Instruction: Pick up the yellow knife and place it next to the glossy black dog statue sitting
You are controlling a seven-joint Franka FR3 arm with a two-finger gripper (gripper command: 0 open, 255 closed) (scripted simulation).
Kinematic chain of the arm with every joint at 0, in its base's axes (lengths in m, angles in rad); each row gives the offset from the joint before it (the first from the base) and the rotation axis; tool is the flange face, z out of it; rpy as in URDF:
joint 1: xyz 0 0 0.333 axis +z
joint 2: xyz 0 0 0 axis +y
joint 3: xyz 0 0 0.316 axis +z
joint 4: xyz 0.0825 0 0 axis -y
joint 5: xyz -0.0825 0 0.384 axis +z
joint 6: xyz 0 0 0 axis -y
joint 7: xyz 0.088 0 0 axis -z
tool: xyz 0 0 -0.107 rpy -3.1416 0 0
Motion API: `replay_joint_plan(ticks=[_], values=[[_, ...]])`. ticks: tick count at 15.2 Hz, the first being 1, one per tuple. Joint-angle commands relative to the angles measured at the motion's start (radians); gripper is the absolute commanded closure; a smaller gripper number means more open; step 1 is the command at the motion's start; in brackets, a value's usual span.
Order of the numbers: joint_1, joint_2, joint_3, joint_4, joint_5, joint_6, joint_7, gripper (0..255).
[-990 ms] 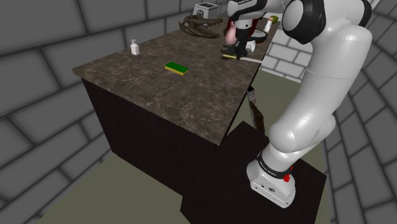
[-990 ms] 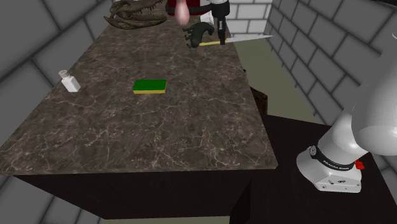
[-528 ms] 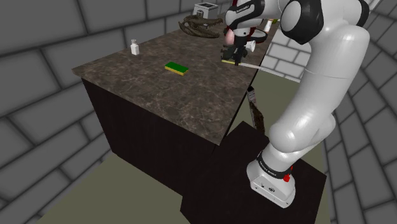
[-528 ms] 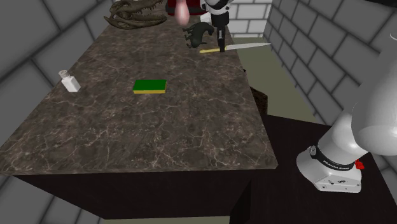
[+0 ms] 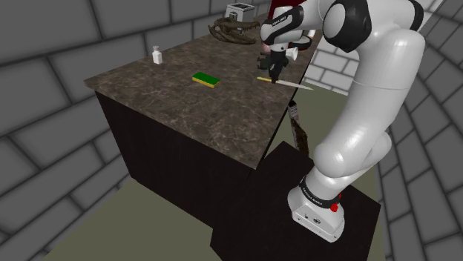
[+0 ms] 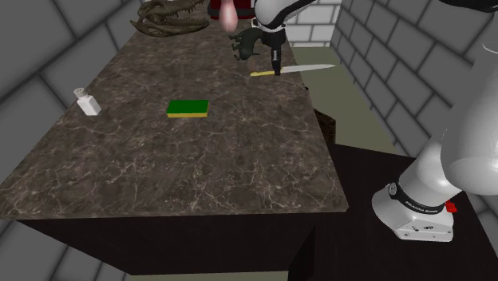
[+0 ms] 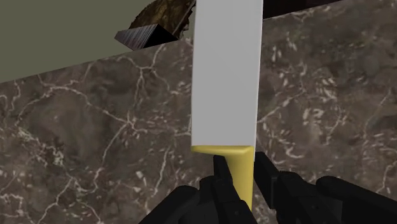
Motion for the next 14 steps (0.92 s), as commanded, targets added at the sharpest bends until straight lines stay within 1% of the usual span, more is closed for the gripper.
replay_joint_plan(ticks=[1,6,13,14], values=[[-0.001,0.011,0.001,-0.014,0.002,0.025,0.002,255],[-0.003,0.038,0.003,-0.04,0.007,0.077,0.005,255],[-0.003,0.038,0.003,-0.04,0.007,0.077,0.005,255],[-0.003,0.038,0.003,-0.04,0.007,0.077,0.005,0]])
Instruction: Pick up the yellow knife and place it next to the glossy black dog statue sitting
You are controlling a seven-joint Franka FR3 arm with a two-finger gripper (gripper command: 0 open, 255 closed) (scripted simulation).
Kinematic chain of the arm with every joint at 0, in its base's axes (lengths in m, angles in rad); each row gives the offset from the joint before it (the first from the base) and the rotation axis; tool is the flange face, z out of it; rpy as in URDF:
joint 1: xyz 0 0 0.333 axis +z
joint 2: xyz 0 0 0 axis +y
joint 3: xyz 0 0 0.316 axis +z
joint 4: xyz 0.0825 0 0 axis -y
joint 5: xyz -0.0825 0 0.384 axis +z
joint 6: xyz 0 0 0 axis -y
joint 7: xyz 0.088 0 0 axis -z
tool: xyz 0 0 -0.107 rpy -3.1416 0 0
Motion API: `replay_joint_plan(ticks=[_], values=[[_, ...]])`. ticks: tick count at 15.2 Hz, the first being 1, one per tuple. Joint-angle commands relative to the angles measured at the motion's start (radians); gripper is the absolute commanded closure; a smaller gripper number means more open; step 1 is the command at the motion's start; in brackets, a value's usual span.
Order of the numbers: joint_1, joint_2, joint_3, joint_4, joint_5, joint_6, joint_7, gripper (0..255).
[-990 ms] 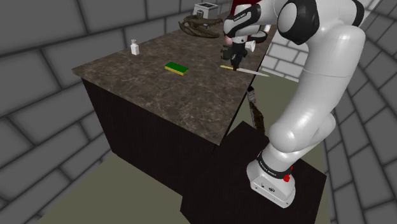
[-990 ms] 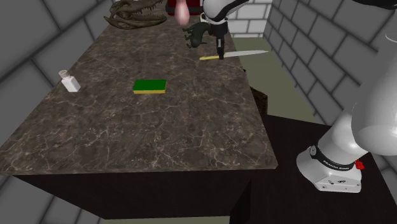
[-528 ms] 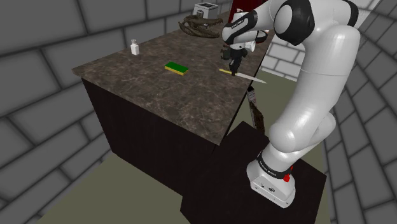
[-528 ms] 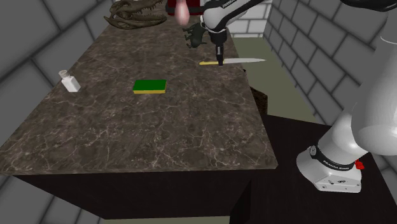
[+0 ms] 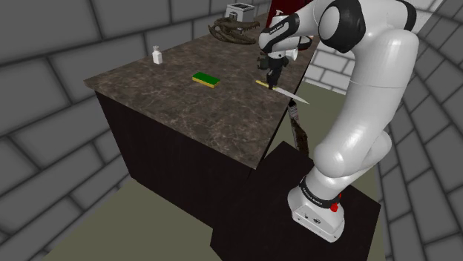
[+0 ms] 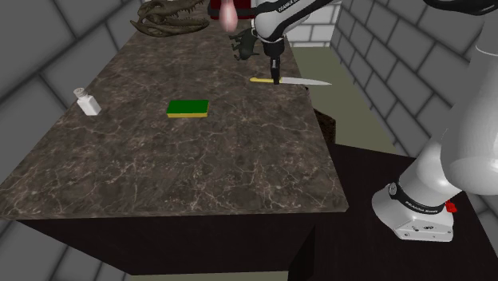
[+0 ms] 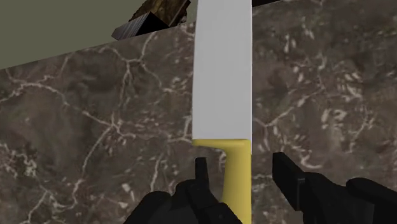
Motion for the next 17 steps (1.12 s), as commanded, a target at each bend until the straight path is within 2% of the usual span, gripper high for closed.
replay_joint_plan(ticks=[1,5,9,17], values=[[0.0,0.0,0.0,0.0,0.0,0.0,0.0,0],[0.0,0.0,0.0,0.0,0.0,0.0,0.0,0],[0.011,-0.038,0.002,0.079,-0.005,-0.118,0.004,0],[0.011,-0.038,0.002,0.079,-0.005,-0.118,0.004,0]])
